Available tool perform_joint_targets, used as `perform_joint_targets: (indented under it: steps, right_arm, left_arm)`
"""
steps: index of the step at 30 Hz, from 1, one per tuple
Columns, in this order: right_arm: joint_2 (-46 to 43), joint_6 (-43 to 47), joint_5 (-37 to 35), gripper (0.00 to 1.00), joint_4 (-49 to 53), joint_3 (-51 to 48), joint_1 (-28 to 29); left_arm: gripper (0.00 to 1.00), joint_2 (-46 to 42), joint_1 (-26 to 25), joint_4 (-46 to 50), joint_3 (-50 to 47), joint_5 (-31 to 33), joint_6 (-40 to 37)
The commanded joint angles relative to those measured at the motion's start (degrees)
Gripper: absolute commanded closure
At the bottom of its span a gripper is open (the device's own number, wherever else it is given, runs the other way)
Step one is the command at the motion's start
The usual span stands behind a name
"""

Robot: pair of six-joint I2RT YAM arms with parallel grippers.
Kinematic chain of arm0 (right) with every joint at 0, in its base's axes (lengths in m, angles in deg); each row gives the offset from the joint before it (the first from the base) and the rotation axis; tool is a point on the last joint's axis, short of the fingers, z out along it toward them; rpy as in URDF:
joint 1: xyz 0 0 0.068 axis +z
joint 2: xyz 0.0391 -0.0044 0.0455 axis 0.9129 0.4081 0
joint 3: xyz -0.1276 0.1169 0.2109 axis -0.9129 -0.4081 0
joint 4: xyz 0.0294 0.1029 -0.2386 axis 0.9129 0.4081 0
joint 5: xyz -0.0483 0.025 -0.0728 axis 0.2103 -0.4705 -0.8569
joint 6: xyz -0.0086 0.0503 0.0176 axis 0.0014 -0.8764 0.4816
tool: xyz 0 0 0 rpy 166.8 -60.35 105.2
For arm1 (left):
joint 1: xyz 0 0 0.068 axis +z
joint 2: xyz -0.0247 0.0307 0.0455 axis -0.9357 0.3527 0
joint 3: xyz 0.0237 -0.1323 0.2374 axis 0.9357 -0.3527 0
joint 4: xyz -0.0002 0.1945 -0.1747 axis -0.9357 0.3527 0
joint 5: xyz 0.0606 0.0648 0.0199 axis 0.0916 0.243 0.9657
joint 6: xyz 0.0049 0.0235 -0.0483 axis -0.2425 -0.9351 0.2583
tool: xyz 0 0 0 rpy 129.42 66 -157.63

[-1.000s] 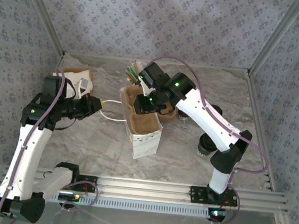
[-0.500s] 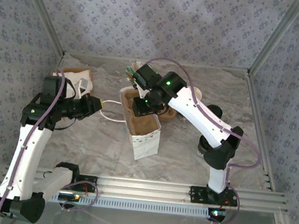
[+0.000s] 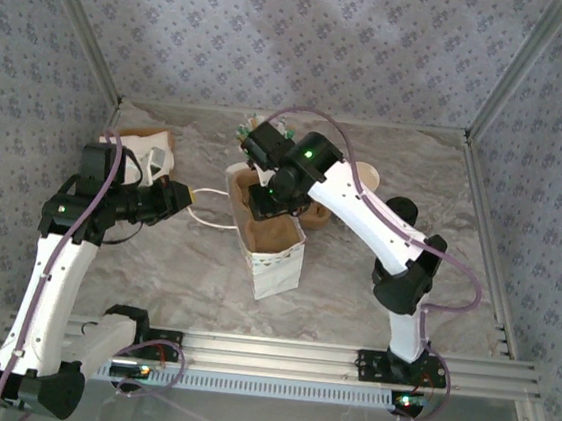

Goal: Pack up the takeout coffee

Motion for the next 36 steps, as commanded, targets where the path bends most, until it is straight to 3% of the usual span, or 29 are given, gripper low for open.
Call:
perform_joint_targets:
  steps: [1,36]
  right_arm:
    - [1.7,0.7,-2.5,0.67,4.3,2.7,0.8]
    - [11.5,0.8,-10.3,0.66,13.9,10.8,4.0]
  left_arm:
    - [0.89,-1.1,0.5,-0.8,0.5,-0.8,-0.9]
    - [0.89,-1.8,0.5,-2.0,-1.3,-1.3,-0.5]
